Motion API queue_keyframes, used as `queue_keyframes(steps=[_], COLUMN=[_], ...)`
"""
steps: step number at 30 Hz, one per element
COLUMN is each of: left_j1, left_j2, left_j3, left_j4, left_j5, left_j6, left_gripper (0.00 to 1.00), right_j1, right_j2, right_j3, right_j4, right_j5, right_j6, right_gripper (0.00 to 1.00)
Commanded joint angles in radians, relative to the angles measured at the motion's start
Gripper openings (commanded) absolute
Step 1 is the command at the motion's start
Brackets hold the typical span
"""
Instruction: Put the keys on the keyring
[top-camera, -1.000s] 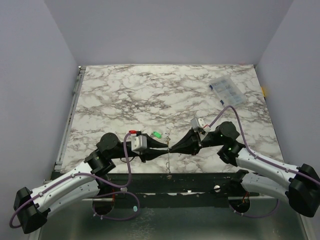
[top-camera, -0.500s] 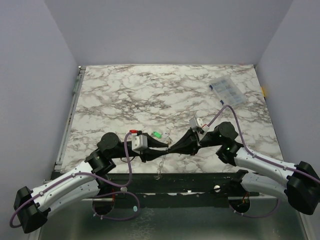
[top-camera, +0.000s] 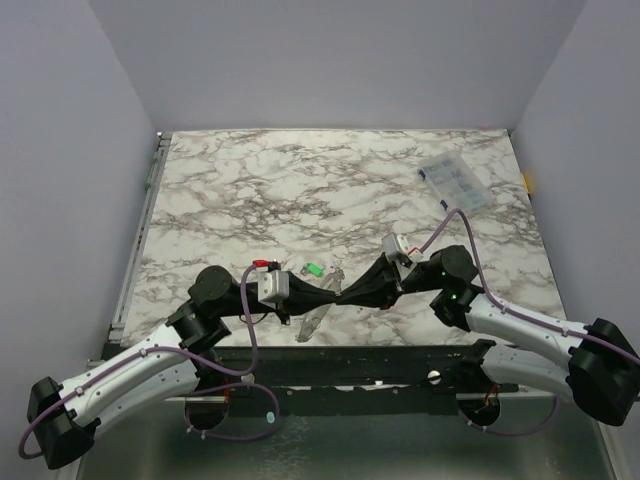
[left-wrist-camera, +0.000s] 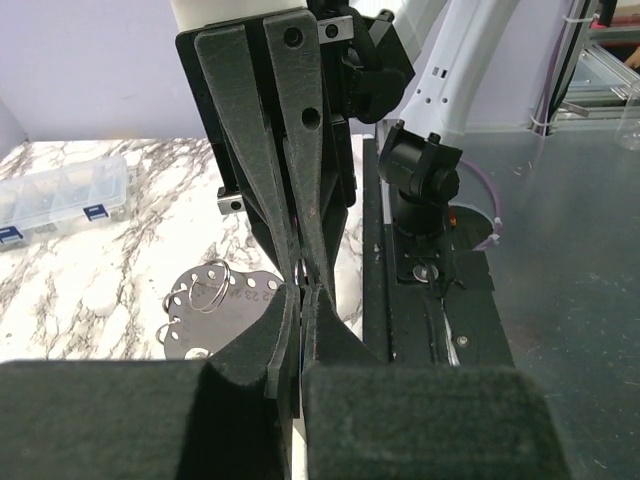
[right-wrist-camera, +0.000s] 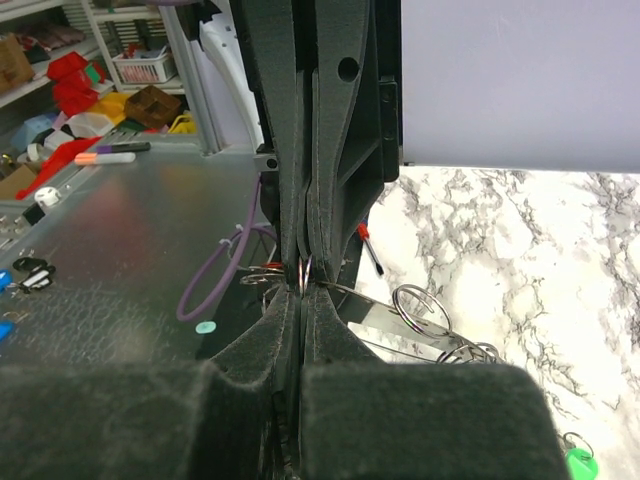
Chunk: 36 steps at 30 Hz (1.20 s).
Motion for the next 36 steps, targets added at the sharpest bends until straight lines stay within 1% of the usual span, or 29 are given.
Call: queue_keyframes(steps=[1, 7, 9, 15, 20, 23, 29, 36], left_j1=[-0.005, -0.005, -0.005, -0.003, -0.003, -0.003, -0.003, -0.003], left_j2=[0.007, -0.003, -0.007, -0.008, 0.002, 0.007, 0.011, 0.011], left_j3=[0.013, 0.024, 0.026, 0.03, 0.037, 0.04, 0.043, 0.042], left_j4=[-0.016, -0.046, -0.054, -0.065, -0.083, -0.089, -0.094, -0.095], left_j5=[-0.032, -0.06, -0.068, -0.078, -0.089, -0.09, -0.095, -0.098], left_j6=[0.008, 0.022, 0.029, 0.034, 0.043, 0.045, 0.044, 0.044], left_gripper=[0.0, 0.0, 0.0, 0.0, 0.0, 0.0, 0.0, 0.0], right_j1=[0.034, 0.034, 0.034, 0.034, 0.034, 0.034, 0.034, 0.034], right_j2=[0.004, -0.018, -0.033, -0.074, -0.099, -0.112, -0.108, -0.097], right_j3=[0.011, 0.032, 0.038, 0.056, 0.115, 0.143, 0.181, 0.219], right_j4=[0.084, -0.019, -0.066, -0.201, -0.402, -0.488, -0.591, -0.714], right_j5=[0.01, 0.032, 0.041, 0.077, 0.138, 0.163, 0.203, 0.255], right_j6=[0.019, -0.02, -0.044, -0.115, -0.22, -0.266, -0.334, -0.393], right_gripper=[0.05, 0.31, 0.37, 0.38, 0.38, 0.37, 0.31, 0.32])
